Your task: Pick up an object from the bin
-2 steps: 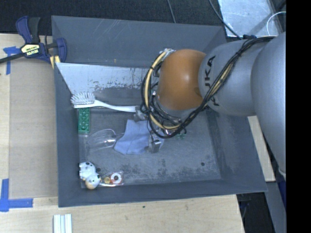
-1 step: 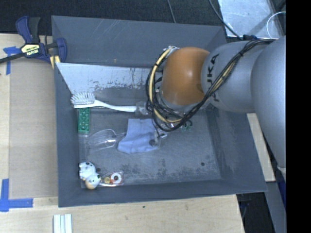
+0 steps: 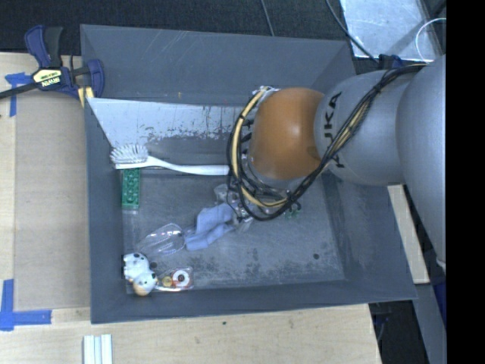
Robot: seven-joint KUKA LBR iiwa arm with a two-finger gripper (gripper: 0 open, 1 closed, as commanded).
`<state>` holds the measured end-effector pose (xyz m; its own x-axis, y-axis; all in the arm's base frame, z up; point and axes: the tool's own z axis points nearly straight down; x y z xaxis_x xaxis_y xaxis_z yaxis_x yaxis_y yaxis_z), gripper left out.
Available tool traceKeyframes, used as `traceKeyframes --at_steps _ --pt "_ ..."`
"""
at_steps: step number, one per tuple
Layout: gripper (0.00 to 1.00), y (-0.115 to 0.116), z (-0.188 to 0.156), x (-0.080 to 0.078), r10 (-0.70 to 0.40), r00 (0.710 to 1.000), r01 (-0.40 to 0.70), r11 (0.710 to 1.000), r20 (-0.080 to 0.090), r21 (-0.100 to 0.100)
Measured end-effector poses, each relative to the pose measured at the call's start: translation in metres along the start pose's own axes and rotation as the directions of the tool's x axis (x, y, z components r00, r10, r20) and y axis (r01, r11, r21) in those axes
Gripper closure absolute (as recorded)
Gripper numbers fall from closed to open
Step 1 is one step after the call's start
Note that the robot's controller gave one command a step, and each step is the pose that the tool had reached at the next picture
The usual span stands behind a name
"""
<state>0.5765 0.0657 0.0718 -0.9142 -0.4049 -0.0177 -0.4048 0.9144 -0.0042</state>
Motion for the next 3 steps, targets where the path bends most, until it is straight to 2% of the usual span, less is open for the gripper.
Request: traceKeyframes --at_steps 2,3 --pt "1.00 0.000 -0.008 0.001 0.001 1.000 -0.001 1.000 -0.002 -0.001" --pt "1.00 0.000 -0.029 0.001 0.002 1.000 -0.002 1.000 -0.002 0.000"
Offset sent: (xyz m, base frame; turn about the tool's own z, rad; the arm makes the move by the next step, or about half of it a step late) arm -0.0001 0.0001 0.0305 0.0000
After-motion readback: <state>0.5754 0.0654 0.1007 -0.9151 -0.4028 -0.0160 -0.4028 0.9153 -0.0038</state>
